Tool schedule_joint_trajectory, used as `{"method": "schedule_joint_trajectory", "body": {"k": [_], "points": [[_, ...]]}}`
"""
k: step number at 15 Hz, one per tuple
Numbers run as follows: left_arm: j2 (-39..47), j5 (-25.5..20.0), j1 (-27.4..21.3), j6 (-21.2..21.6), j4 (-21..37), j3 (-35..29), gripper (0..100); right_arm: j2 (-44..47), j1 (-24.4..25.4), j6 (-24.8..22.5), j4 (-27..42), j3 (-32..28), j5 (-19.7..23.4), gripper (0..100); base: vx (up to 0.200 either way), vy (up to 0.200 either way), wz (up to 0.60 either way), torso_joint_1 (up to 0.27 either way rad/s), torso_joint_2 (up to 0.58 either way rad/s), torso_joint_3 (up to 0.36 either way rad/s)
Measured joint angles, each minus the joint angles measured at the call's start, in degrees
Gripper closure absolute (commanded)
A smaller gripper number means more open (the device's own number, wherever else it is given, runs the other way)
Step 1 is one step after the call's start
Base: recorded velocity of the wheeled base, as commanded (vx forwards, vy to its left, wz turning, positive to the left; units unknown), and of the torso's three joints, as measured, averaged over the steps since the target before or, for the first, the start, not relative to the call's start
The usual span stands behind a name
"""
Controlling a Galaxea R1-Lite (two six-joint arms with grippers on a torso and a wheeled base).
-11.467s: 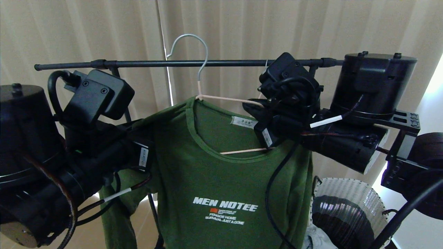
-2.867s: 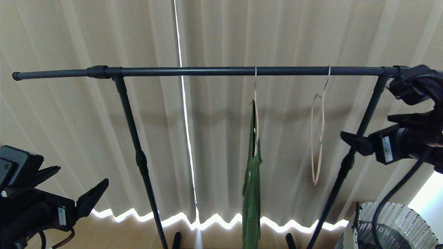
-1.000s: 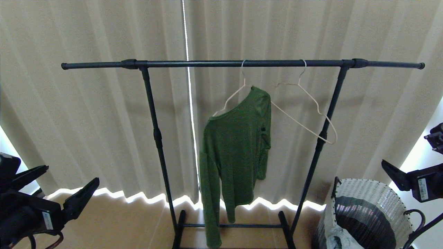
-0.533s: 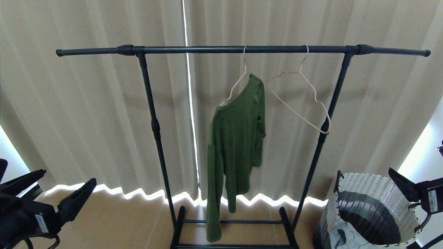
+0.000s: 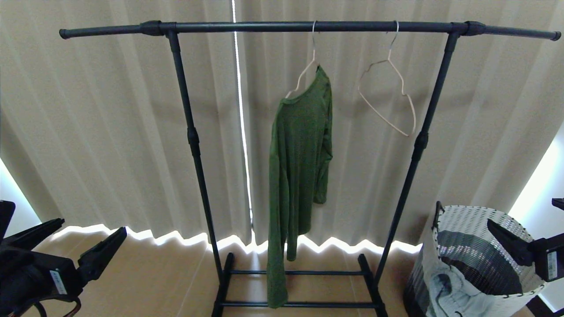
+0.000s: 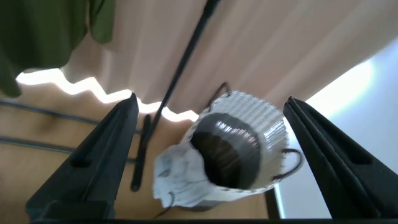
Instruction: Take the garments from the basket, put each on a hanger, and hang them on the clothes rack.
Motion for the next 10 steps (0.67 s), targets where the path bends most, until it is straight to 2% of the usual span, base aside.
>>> {"method": "schedule_joint_trajectory", "body": {"k": [1, 4, 10], "points": [[0.0, -1.0, 0.0, 0.0, 0.0, 0.1, 0, -0.1, 0.0, 0.1, 0.0, 0.1, 1.7, 0, 0.000, 0.000, 0.00, -0.115, 0.44, 0.339], [-0.1, -2.9, 0.0, -0.1, 0.0, 0.3, 0, -0.2, 0.0, 0.2, -0.2, 0.7, 3.4, 0, 0.000, 0.000, 0.00, -0.071, 0.41, 0.323], [0.0, -3.0, 0.1, 0.0, 0.0, 0.3, 0, -0.3, -1.2, 0.4, -0.2, 1.3, 9.3, 0, 0.000, 0.000, 0.00, -0.013, 0.06, 0.040]]}}
